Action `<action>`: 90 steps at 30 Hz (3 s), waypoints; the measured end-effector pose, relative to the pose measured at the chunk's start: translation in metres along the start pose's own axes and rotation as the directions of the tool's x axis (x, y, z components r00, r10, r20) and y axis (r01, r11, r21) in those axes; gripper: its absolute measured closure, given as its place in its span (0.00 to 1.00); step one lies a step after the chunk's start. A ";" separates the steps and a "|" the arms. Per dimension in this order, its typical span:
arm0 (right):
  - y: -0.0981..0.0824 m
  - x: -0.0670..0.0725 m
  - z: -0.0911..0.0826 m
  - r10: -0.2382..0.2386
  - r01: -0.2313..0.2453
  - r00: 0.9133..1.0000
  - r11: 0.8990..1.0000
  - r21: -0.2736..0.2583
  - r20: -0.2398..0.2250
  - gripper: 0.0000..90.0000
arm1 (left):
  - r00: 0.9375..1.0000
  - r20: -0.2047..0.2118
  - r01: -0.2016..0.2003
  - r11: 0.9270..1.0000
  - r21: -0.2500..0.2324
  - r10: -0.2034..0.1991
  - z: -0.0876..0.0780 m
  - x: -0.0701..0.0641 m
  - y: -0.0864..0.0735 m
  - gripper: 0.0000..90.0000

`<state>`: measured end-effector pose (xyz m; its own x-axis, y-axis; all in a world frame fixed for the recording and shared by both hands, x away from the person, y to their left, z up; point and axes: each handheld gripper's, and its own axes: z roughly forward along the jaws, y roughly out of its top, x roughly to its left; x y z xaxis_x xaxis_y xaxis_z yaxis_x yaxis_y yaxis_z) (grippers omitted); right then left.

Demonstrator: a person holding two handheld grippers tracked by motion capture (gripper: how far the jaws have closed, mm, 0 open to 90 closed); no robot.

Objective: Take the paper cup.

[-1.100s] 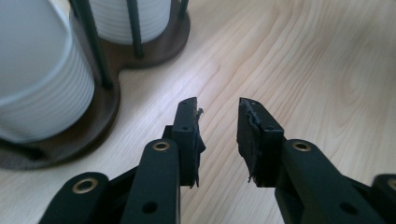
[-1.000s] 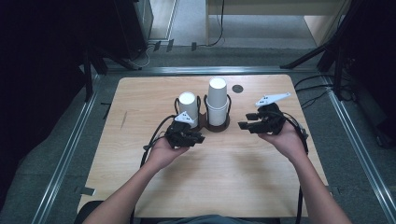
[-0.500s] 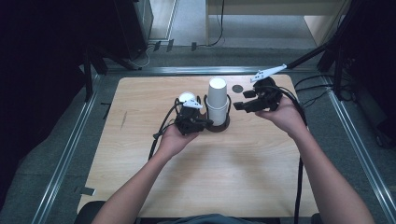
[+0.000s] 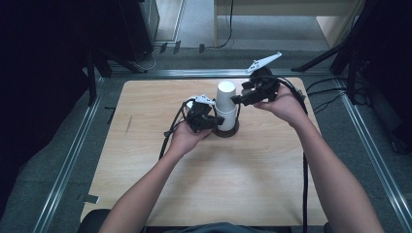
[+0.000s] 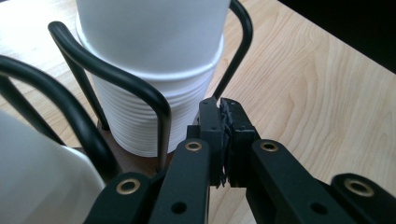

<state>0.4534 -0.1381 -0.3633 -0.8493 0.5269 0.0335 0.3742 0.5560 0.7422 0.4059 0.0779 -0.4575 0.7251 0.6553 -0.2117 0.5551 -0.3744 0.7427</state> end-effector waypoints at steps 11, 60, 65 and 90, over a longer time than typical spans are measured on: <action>0.021 0.001 0.020 0.016 -0.015 1.000 1.000 0.024 -0.001 0.23 | 1.000 -0.002 0.013 1.000 -0.012 -0.013 0.004 0.002 0.005 0.96; 0.064 0.013 -0.026 -0.013 0.013 1.000 1.000 0.011 0.023 0.36 | 0.999 0.029 0.023 0.999 -0.024 -0.022 0.005 0.003 0.004 0.86; 0.066 0.017 -0.049 -0.028 0.028 0.999 1.000 0.003 0.029 0.36 | 1.000 0.026 0.019 1.000 -0.023 -0.018 0.005 0.003 0.004 0.85; -0.009 0.039 -0.082 -0.082 0.083 0.997 0.995 0.048 -0.015 0.36 | 0.999 0.054 -0.002 1.000 -0.015 0.003 0.003 -0.001 0.004 0.78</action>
<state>0.3863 -0.1751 -0.3142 -0.8825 0.4700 -0.0175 0.3203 0.6278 0.7094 0.4090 0.0741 -0.4562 0.7474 0.6181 -0.2435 0.5477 -0.3659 0.7525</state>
